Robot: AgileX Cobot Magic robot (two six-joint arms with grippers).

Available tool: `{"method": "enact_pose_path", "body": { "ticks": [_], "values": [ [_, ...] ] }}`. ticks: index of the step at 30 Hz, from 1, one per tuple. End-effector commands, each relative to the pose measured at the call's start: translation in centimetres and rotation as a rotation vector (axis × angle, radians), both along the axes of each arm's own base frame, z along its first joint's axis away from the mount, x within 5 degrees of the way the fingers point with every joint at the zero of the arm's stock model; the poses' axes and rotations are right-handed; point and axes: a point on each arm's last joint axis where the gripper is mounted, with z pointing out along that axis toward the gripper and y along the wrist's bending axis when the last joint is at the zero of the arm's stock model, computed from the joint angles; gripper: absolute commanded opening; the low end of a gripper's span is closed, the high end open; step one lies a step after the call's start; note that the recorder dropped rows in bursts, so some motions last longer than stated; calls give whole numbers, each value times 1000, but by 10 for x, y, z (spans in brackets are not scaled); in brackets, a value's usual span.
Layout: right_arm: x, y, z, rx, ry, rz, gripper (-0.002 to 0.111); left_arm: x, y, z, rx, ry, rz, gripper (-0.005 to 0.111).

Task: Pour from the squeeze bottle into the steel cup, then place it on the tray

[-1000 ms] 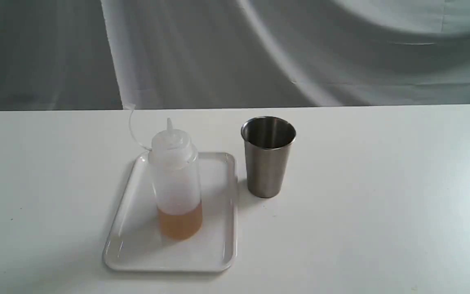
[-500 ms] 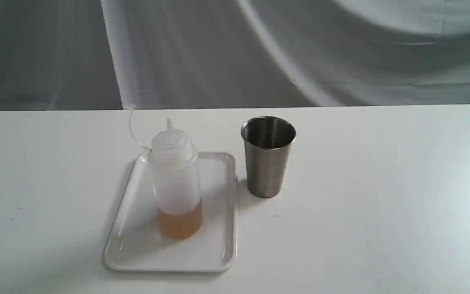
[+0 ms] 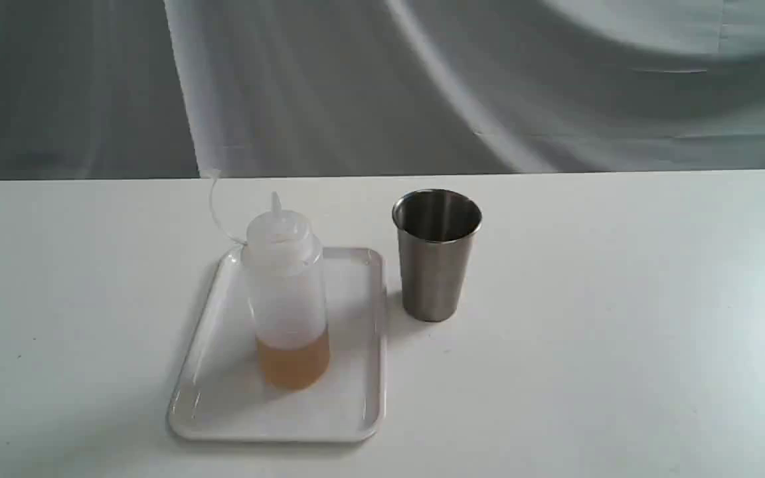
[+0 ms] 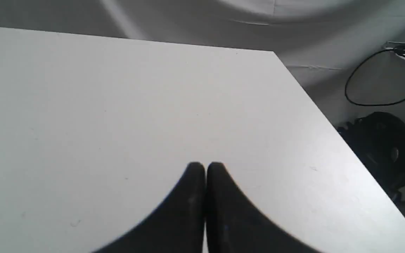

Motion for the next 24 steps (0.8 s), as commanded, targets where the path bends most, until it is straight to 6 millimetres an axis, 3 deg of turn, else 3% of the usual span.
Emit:
{"method": "enact_pose_path", "body": {
  "ticks": [1, 24],
  "values": [
    [-1, 0, -2, -26, 19, 2, 0, 0, 0, -1, -3, -8, -6, 8],
    [1, 5, -2, -19, 16, 89, 0, 0, 0, -1, -3, -8, -6, 8]
  ]
}}
